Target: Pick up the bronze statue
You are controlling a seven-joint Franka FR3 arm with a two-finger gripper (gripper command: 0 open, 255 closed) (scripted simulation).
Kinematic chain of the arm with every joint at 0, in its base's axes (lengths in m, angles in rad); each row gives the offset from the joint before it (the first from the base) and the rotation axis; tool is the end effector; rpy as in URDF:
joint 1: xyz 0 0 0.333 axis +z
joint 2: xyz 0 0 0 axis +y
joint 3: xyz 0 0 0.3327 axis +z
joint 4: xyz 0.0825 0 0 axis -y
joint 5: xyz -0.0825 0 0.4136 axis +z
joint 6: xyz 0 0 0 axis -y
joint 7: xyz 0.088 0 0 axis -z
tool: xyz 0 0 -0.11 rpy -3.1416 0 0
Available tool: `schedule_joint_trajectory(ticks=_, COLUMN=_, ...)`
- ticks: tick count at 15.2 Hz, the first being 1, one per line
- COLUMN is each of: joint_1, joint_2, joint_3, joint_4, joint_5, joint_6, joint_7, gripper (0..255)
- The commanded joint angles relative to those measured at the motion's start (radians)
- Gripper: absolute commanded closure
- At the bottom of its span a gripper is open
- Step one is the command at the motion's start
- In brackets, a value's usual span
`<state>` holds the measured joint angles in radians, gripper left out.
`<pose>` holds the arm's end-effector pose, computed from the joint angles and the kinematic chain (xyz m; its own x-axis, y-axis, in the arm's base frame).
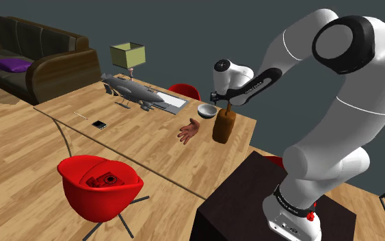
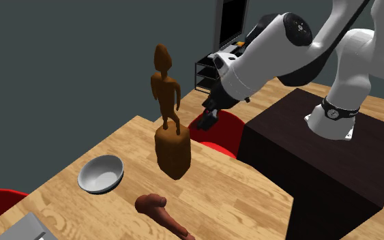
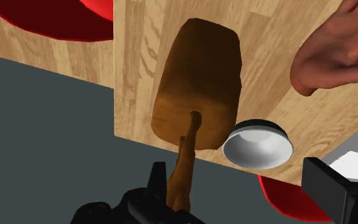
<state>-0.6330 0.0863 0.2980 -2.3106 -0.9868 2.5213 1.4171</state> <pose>0.5219 -0.1749 0.3108 0.5251 -0.6649 0.5313 -0.8381 -0.5125 0.1869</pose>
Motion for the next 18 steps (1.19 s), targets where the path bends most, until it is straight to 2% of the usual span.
schedule_joint_trajectory(ticks=1, joint_1=-0.005, joint_2=0.064, joint_3=-0.023, joint_4=0.05, joint_5=-0.097, joint_6=-0.016, joint_7=0.107, gripper=0)
schedule_joint_trajectory(ticks=7, joint_1=-0.001, joint_2=0.217, joint_3=-0.1, joint_4=0.202, joint_5=-0.269, joint_6=-0.08, joint_7=0.325, gripper=0)
schedule_joint_trajectory(ticks=15, joint_1=0.014, joint_2=0.303, joint_3=-0.123, joint_4=0.224, joint_5=-0.36, joint_6=-0.065, joint_7=0.428, gripper=0)
schedule_joint_trajectory(ticks=17, joint_1=0.014, joint_2=0.303, joint_3=-0.123, joint_4=0.224, joint_5=-0.36, joint_6=-0.065, joint_7=0.428, gripper=0)
schedule_joint_trajectory(ticks=18, joint_1=0.014, joint_2=0.301, joint_3=-0.123, joint_4=0.221, joint_5=-0.36, joint_6=-0.065, joint_7=0.429, gripper=255)
